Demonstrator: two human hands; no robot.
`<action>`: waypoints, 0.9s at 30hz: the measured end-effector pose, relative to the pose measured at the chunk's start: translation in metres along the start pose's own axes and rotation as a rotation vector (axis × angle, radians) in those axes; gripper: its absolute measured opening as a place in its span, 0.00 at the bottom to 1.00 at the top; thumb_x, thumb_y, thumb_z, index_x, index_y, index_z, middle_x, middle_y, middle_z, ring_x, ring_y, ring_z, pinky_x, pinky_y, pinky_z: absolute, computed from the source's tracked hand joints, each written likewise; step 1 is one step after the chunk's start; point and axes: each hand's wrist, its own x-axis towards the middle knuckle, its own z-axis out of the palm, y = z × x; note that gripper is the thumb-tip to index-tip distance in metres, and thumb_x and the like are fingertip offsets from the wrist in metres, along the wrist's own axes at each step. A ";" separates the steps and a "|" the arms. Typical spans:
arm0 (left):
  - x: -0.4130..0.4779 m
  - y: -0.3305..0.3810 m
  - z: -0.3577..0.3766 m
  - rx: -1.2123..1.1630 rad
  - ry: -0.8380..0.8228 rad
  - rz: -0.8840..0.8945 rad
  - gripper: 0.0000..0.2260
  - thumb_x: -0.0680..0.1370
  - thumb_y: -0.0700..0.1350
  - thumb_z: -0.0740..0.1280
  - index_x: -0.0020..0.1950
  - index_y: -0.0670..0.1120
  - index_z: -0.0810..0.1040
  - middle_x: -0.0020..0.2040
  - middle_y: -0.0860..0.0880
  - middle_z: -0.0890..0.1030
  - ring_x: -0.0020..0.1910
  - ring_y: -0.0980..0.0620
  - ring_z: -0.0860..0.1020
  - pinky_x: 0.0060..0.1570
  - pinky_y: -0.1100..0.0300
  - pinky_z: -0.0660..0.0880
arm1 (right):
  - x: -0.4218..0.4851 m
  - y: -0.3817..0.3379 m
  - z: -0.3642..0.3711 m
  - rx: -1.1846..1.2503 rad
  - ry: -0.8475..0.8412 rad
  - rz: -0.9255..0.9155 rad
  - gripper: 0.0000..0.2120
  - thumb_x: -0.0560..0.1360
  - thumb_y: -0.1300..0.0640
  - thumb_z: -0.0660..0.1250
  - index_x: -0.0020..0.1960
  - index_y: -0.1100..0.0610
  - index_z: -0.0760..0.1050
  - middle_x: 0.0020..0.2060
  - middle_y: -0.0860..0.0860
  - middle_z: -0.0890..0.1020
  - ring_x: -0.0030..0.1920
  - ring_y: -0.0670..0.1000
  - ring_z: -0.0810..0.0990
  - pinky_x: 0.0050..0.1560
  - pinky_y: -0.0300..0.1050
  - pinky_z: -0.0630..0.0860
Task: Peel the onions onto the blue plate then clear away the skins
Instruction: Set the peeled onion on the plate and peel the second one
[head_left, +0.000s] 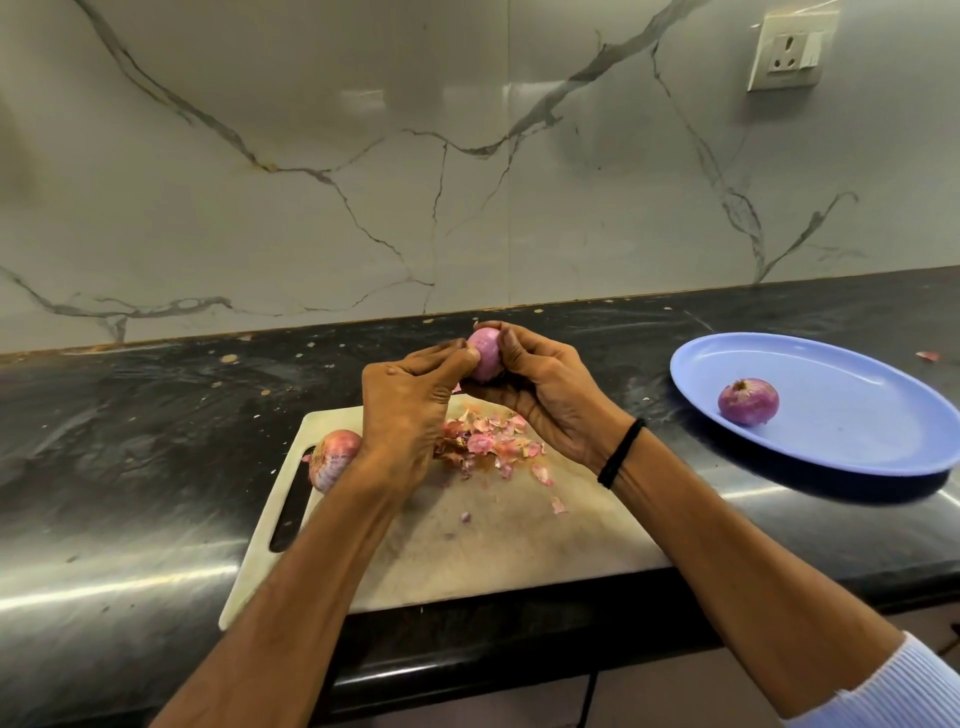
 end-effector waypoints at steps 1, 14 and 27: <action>0.000 0.000 0.000 -0.010 0.015 -0.009 0.13 0.70 0.41 0.76 0.54 0.42 0.85 0.51 0.45 0.86 0.50 0.51 0.85 0.53 0.59 0.81 | 0.000 0.000 0.000 -0.005 -0.003 0.000 0.15 0.83 0.60 0.58 0.65 0.66 0.74 0.62 0.67 0.77 0.57 0.63 0.81 0.51 0.55 0.83; -0.007 0.005 0.003 -0.085 0.029 -0.070 0.10 0.69 0.39 0.77 0.49 0.43 0.85 0.44 0.47 0.87 0.46 0.51 0.86 0.50 0.60 0.82 | -0.001 -0.003 -0.007 0.002 -0.004 0.017 0.16 0.82 0.58 0.59 0.66 0.65 0.74 0.63 0.67 0.77 0.57 0.64 0.81 0.54 0.58 0.82; -0.004 0.004 0.003 -0.118 0.022 -0.091 0.07 0.70 0.37 0.76 0.46 0.45 0.85 0.47 0.45 0.86 0.46 0.50 0.85 0.50 0.61 0.81 | 0.000 -0.001 -0.009 -0.059 -0.032 0.024 0.16 0.80 0.59 0.61 0.64 0.64 0.76 0.64 0.68 0.75 0.57 0.66 0.80 0.54 0.60 0.81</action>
